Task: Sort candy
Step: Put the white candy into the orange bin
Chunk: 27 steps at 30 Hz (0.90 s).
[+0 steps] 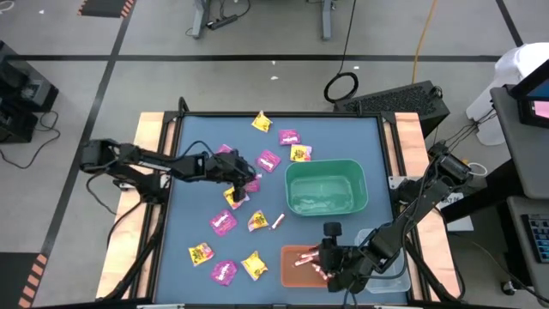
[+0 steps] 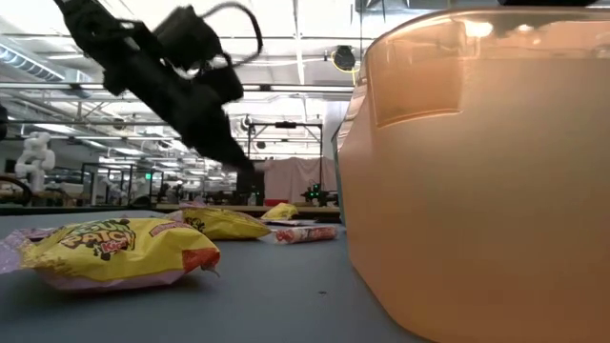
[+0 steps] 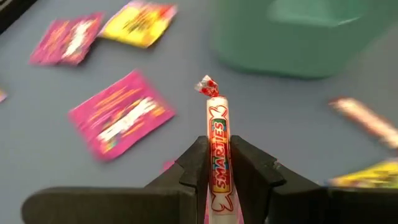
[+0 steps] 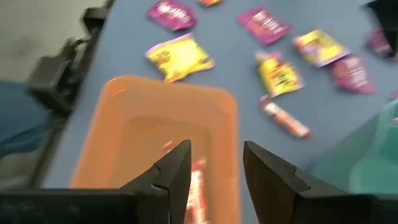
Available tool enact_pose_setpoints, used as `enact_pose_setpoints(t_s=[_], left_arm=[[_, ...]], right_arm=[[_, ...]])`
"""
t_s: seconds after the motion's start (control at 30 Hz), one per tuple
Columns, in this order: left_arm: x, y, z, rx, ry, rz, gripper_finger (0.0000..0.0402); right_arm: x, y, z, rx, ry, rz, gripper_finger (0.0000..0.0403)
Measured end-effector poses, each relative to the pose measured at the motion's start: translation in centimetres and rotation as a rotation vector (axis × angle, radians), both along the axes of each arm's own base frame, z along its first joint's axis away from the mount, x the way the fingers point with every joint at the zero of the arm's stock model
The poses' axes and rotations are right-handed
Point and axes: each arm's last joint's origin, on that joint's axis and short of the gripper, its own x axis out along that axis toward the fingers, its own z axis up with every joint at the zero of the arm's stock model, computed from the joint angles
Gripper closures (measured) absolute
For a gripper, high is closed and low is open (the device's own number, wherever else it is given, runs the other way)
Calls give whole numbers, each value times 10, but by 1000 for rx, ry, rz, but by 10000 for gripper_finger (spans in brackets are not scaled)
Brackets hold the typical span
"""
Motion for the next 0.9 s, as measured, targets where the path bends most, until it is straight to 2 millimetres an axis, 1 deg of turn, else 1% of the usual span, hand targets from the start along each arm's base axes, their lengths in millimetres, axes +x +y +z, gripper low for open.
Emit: enact_pose_setpoints(t_s=[0.13,0.3,0.43,0.57,0.7,0.8,0.9], left_arm=[[1,-20,14,-14,-91,-75,333],[3,-46,26,-18,-200,-177,332],[5,-65,34,-21,-287,-250,332],[4,-81,38,-31,-327,-310,332],[2,-92,39,-40,-340,-351,332],[0,-97,39,-49,-340,-369,332],[-1,-102,39,-53,-339,-388,332]], right_arm=[[5,-3,3,-62,-66,-28,265],[21,-9,11,-137,-142,15,257],[34,-19,16,-248,-176,66,242],[44,-34,17,-371,-155,98,229],[60,-47,15,-493,-151,136,217],[72,-52,13,-570,-178,199,209],[84,-58,11,-621,-215,212,203]])
